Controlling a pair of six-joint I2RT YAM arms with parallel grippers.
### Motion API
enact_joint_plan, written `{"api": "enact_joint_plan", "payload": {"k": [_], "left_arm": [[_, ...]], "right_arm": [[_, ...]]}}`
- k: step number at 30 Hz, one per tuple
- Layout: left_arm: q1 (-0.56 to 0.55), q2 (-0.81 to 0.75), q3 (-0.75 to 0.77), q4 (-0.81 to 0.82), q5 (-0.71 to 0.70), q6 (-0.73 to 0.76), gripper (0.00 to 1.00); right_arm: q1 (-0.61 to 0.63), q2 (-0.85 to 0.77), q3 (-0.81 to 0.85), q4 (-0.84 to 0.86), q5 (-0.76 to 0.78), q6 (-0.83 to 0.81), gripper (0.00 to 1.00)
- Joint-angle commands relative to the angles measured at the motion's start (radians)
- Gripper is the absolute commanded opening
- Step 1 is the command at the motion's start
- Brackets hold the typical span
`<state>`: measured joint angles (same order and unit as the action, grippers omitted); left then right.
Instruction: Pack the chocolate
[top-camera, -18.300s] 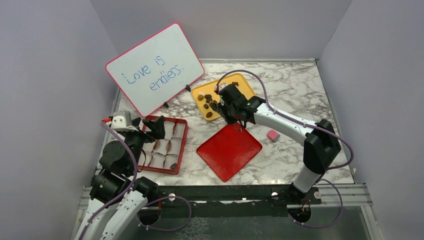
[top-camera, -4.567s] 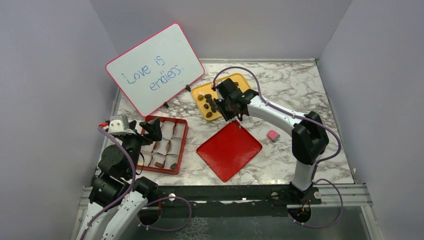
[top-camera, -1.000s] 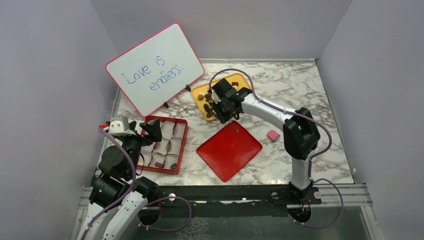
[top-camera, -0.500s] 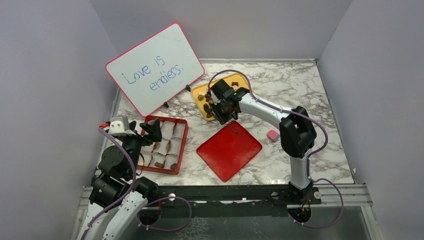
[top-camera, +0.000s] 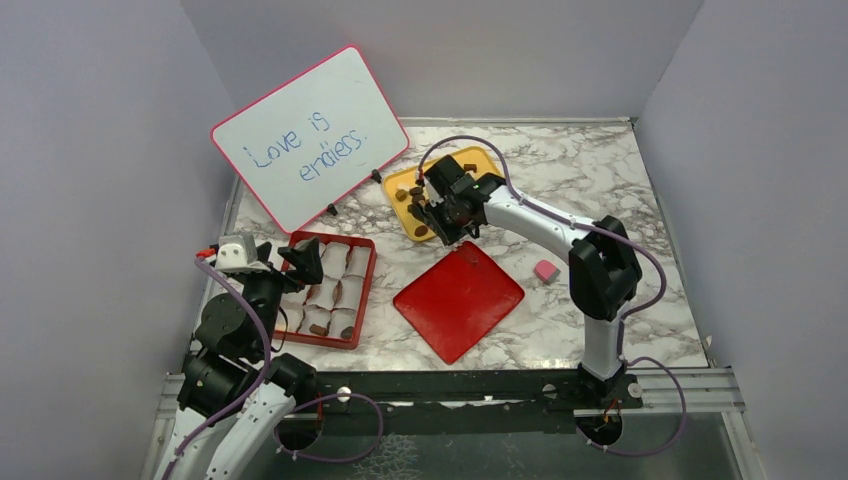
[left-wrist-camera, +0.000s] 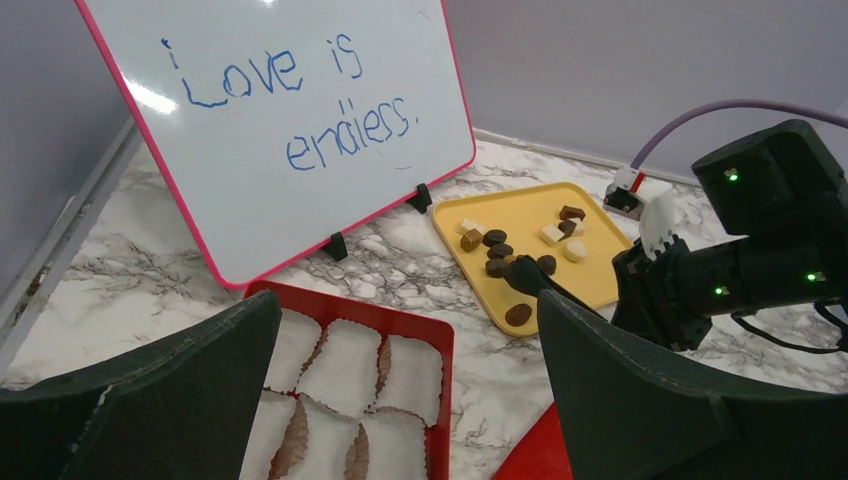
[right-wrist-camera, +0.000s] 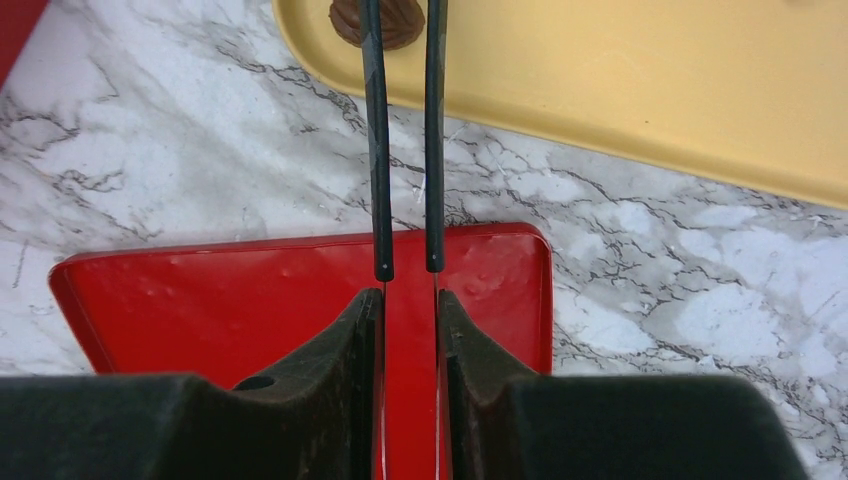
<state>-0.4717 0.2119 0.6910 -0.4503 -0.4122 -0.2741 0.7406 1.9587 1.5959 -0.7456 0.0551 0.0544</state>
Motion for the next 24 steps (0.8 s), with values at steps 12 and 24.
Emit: {"api": "enact_joint_plan", "payload": {"k": [12, 24], "left_arm": [[-0.002, -0.025, -0.007, 0.033, -0.011, 0.006, 0.99], [-0.002, -0.046, 0.004, 0.032, -0.055, 0.0, 0.99]], "right_arm": [[0.025, -0.249, -0.146, 0.117, -0.106, 0.028, 0.23], [0.239, -0.252, -0.14, 0.129, -0.078, 0.06, 0.23]]}}
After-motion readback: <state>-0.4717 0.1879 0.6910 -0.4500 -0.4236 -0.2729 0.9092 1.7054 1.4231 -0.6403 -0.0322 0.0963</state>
